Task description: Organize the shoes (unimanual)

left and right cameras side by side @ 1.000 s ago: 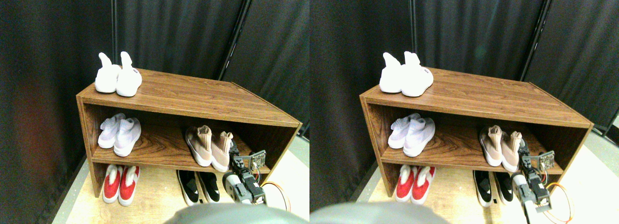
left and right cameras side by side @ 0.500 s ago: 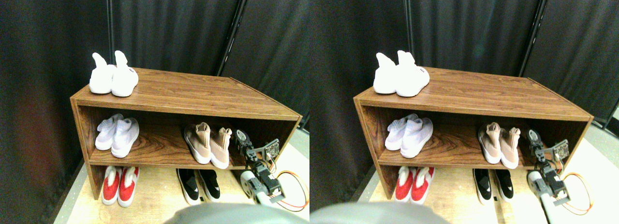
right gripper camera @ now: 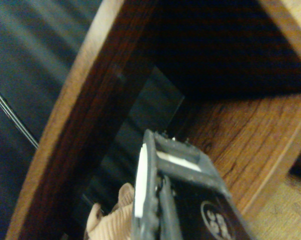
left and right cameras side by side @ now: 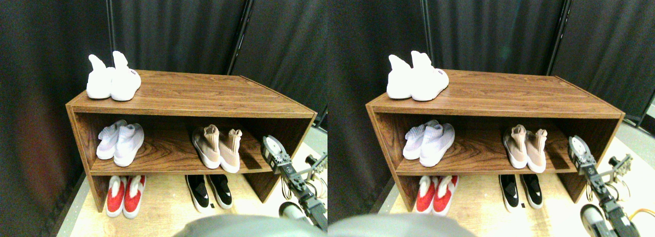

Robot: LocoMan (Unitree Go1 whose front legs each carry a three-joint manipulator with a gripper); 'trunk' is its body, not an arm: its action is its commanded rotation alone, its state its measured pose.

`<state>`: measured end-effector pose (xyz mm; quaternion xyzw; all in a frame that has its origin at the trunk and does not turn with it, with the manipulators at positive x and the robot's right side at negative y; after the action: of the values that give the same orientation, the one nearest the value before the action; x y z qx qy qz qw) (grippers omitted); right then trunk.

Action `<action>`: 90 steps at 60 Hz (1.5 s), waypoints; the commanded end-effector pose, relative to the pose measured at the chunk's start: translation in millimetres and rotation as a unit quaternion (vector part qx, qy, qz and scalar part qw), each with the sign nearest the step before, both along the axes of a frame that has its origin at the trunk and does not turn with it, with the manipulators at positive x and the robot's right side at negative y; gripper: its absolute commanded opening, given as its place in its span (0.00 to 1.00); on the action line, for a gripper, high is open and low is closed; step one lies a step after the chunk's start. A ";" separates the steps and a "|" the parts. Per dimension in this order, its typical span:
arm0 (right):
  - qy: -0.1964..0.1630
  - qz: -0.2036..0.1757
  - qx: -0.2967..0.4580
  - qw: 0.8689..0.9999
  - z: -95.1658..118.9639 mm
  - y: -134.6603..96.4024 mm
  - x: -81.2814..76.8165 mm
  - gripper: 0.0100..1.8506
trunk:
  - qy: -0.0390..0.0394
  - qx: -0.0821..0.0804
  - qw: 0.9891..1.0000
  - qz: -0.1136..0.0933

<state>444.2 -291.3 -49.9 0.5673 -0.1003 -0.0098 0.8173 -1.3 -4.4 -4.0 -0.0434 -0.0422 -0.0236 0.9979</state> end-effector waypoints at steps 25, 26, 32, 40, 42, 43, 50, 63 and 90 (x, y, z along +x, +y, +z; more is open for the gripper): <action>-0.061 0.089 0.013 0.994 -23.2 3.1 -75.8 0.03 | 0.033 0.004 0.999 -0.003; -0.061 0.089 0.013 0.994 -23.2 3.1 -75.8 0.03 | 0.033 0.004 0.999 -0.003; -0.040 0.076 0.051 0.995 -40.0 1.3 -79.7 0.03 | 0.038 0.005 0.999 -0.002; -0.021 0.095 0.066 0.993 -62.9 -6.9 -76.1 0.03 | 0.047 0.007 0.999 0.000; -0.019 0.089 0.053 0.994 -68.3 -8.8 -75.2 0.03 | 0.047 0.007 0.999 0.000; -0.016 0.082 0.056 0.995 -71.9 -9.8 -74.4 0.03 | 0.048 0.007 0.999 0.000; -0.004 0.082 0.084 0.993 -90.1 -13.7 -65.3 0.03 | 0.052 0.004 0.999 0.001; 0.034 0.056 0.101 0.993 -116.5 -12.0 -41.0 0.03 | 0.055 0.002 0.998 0.002; 0.096 0.001 0.088 0.992 -147.9 -16.9 9.2 0.03 | 0.056 -0.004 0.998 0.007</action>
<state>446.7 -305.9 -195.8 0.6304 -0.0083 -0.0704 0.7731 -4.7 -6.0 -4.1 -0.0345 0.0027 -0.0196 0.9992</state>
